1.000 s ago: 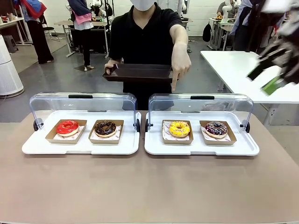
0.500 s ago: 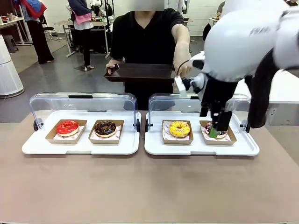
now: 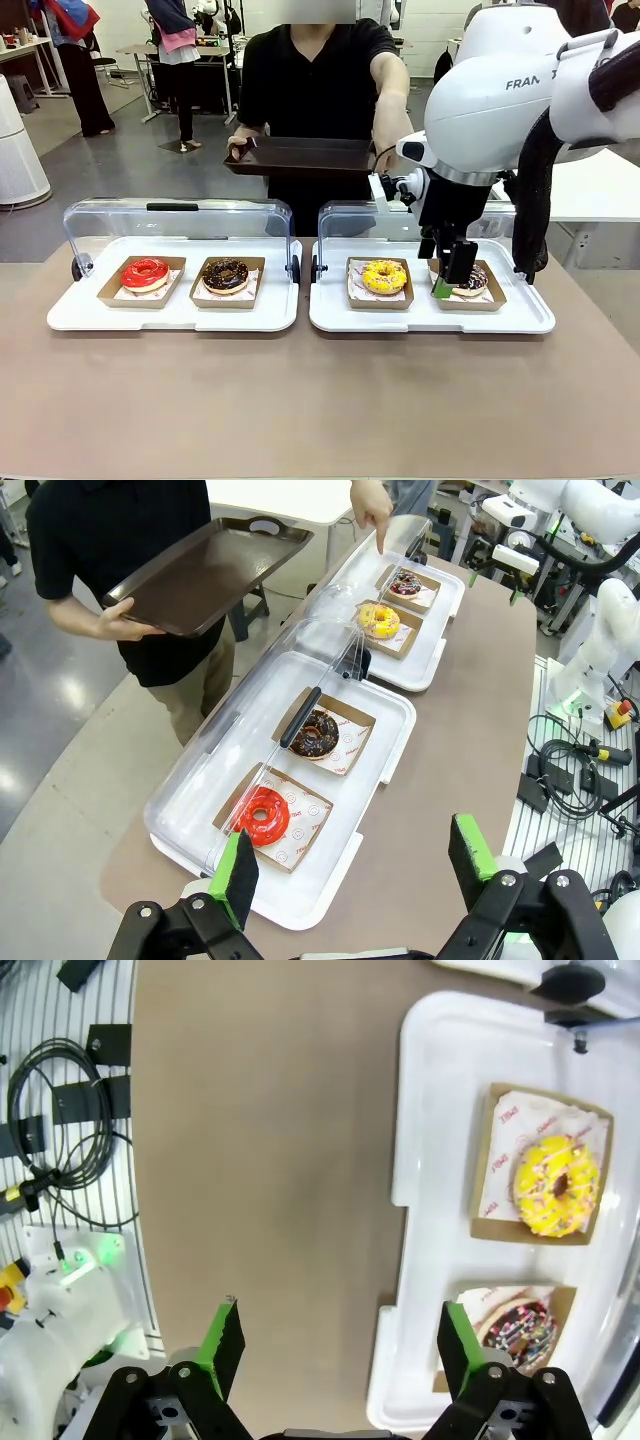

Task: Provide the desired donut to the person.
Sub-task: Pick up and lift the Paper togo box containing the Donut pointed at by the person.

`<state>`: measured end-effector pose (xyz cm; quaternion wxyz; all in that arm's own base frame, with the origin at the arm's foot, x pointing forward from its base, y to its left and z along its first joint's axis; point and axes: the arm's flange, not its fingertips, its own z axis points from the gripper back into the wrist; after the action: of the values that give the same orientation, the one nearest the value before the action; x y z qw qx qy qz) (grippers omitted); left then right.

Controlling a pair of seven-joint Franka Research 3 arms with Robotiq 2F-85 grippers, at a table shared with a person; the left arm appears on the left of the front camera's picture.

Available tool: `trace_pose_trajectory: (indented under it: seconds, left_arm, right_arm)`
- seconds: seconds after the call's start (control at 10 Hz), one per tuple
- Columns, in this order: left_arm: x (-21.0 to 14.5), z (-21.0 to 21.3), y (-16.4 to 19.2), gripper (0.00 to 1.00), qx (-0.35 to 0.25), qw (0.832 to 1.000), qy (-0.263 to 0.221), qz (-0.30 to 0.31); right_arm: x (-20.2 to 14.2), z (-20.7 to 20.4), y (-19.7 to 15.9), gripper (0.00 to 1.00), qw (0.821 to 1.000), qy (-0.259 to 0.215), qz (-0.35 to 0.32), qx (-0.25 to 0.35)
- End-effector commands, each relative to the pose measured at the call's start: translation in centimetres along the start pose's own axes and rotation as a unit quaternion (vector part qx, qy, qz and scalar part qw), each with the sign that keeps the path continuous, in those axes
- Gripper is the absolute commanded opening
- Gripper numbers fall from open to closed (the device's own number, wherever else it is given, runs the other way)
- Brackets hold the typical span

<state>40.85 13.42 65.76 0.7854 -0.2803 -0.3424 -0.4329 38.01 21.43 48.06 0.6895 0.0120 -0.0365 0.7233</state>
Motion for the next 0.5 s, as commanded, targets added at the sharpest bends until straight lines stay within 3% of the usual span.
trace_pose_trajectory:
  seconds: [0.0, 0.4]
  left_arm:
    - [0.17, 0.14, -0.07, 1.0, -0.002, 1.0, -0.002, -0.001]
    - [0.17, 0.14, -0.07, 1.0, -0.002, 1.0, -0.002, -0.001]
  right_arm:
    - [-0.12, 0.01, 0.73, 1.0, 1.0, 0.014, 0.001, -0.009]
    - [0.27, 0.4, 0.42, 1.0, 1.0, 0.0, 0.006, -0.005]
